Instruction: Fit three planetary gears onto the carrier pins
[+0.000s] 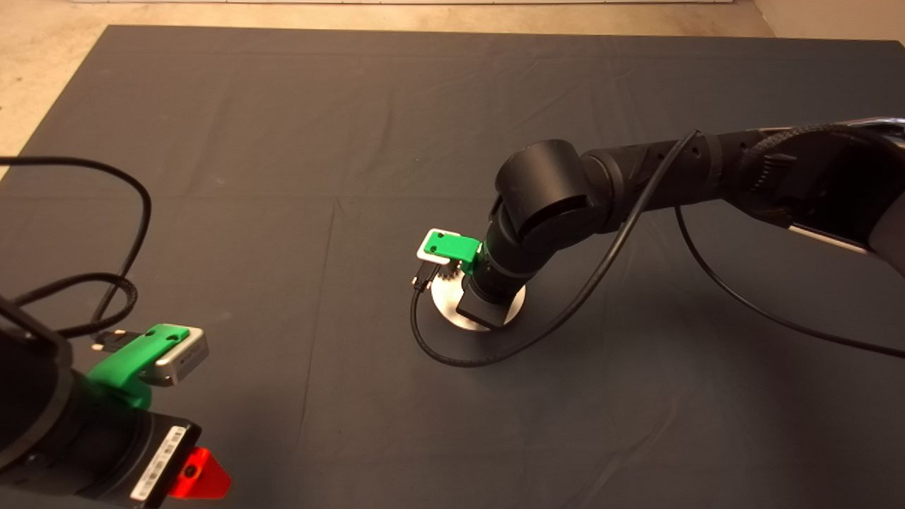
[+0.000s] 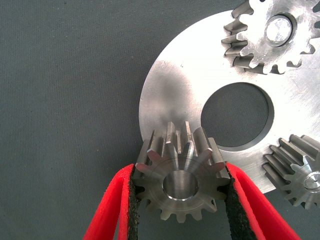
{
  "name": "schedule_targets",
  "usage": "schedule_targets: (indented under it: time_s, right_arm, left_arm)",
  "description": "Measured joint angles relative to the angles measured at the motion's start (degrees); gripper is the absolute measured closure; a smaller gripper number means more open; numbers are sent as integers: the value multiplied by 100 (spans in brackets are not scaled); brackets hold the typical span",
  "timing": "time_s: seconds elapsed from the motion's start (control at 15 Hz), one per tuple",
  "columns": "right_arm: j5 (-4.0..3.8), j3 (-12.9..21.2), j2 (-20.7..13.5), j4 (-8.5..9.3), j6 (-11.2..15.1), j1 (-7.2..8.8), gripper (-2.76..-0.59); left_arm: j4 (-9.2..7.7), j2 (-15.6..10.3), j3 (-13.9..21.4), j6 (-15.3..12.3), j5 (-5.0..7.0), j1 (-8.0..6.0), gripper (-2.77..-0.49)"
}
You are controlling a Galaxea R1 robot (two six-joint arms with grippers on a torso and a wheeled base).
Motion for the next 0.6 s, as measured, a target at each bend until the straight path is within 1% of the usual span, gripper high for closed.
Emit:
schedule_targets:
  time_s: [0.33,0.47,0.6]
  right_arm:
    - [-5,2,-12,-2,-1,-1,-94]
    - [-5,4,-16,-2,-1,-1,-94]
    - [-2,6,-15,-2,-1,-1,-94]
  left_arm:
    - [-9,-57,0,39,0,0,-247]
    - [-12,-167,0,141,0,0,-247]
    - [-15,-330,0,252,0,0,-247]
